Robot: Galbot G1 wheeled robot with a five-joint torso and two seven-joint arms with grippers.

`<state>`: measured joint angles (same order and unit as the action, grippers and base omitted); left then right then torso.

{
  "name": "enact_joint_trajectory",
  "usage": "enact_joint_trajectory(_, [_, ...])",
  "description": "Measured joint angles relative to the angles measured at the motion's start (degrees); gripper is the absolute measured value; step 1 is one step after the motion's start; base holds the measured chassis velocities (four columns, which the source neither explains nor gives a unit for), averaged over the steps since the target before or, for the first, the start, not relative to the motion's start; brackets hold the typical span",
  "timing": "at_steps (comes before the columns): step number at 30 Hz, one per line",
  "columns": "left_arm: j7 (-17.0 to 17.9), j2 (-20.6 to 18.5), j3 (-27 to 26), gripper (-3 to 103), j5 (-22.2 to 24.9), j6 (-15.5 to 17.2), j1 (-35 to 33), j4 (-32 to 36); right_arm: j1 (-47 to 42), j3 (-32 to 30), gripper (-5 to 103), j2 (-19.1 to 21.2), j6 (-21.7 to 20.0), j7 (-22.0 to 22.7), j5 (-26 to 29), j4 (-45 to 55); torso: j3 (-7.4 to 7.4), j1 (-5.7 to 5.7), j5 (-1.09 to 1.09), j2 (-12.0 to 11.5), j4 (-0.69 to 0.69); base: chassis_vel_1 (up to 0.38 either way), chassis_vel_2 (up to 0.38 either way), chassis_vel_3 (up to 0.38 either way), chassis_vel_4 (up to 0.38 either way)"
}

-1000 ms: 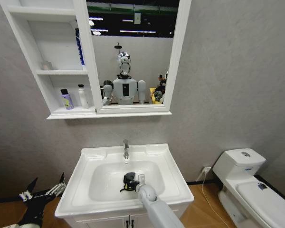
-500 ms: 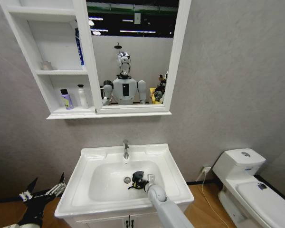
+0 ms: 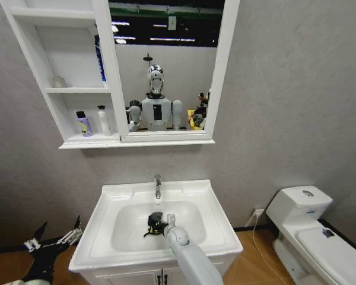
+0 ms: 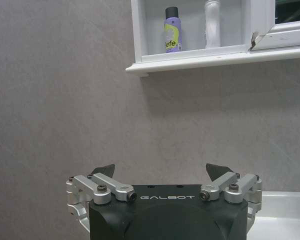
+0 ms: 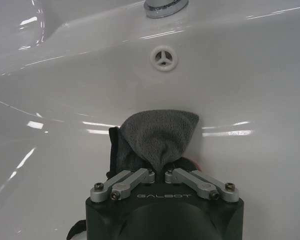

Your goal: Move facial cleanser and shampoo from washbasin to cabinet, then wipe washbasin with towel.

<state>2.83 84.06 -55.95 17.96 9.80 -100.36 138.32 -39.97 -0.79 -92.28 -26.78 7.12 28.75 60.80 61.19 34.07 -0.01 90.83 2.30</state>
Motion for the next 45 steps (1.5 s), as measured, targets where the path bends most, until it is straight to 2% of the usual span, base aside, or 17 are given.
enact_joint_trajectory(8, [0.00, 0.00, 0.00, 100, 0.00, 0.00, 0.00, 0.00, -0.18, -0.92, 4, 0.10, 0.00, 0.03, 0.63, 0.24, 0.00, 0.00, 0.01, 0.00, 0.00, 0.000, 0.000, 0.000, 0.000])
enact_joint_trajectory(9, [0.00, 0.00, 0.00, 100, 0.00, 0.00, 0.00, 0.00, -0.83, -0.92, 4, 0.74, -0.46, 0.05, 1.22, 1.81, 0.00, 0.00, 0.02, 0.00, -0.04, 0.000, 0.000, 0.000, 0.000])
enact_joint_trajectory(11, [0.00, 0.00, 0.00, 100, 0.00, 0.00, 0.00, 0.00, -1.80, -1.32, 4, 2.59, -0.95, 0.23, 1.80, 3.47, -0.01, 0.00, 0.00, 0.01, 0.00, 0.000, 0.000, 0.000, 0.000])
enact_joint_trajectory(16, [0.00, 0.00, 0.00, 100, 0.00, 0.00, 0.00, 0.00, -3.28, -2.51, 4, 5.27, -1.26, 0.64, 2.33, 5.87, -0.01, 0.00, 0.01, 0.01, 0.00, 0.000, 0.000, 0.000, 0.000])
enact_joint_trajectory(23, [0.00, 0.00, 0.00, 100, 0.00, 0.00, 0.00, 0.00, -4.07, -3.85, 4, 7.26, -1.45, 0.85, 2.79, 7.29, -0.01, 0.00, 0.01, 0.01, 0.00, 0.000, 0.000, 0.000, 0.000])
enact_joint_trajectory(28, [0.00, 0.00, 0.00, 100, 0.00, 0.00, 0.00, 0.00, -4.01, -3.73, 4, 6.46, -1.39, 0.62, 2.74, 6.67, -0.01, 0.00, 0.00, 0.01, 0.00, 0.000, 0.000, 0.000, 0.000])
enact_joint_trajectory(38, [0.00, 0.00, 0.00, 100, 0.00, 0.00, 0.00, 0.00, -2.72, -2.60, 4, 0.66, -0.03, -0.20, 1.01, 2.34, -0.01, 0.00, 0.00, 0.01, -0.01, 0.000, 0.000, 0.000, 0.000])
enact_joint_trajectory(45, [0.00, 0.00, 0.00, 100, 0.00, 0.00, 0.00, 0.00, -2.82, -2.86, 4, 0.01, 0.98, -0.88, 0.78, 1.47, -0.01, 0.00, 0.00, 0.01, 0.00, 0.000, 0.000, 0.000, 0.000])
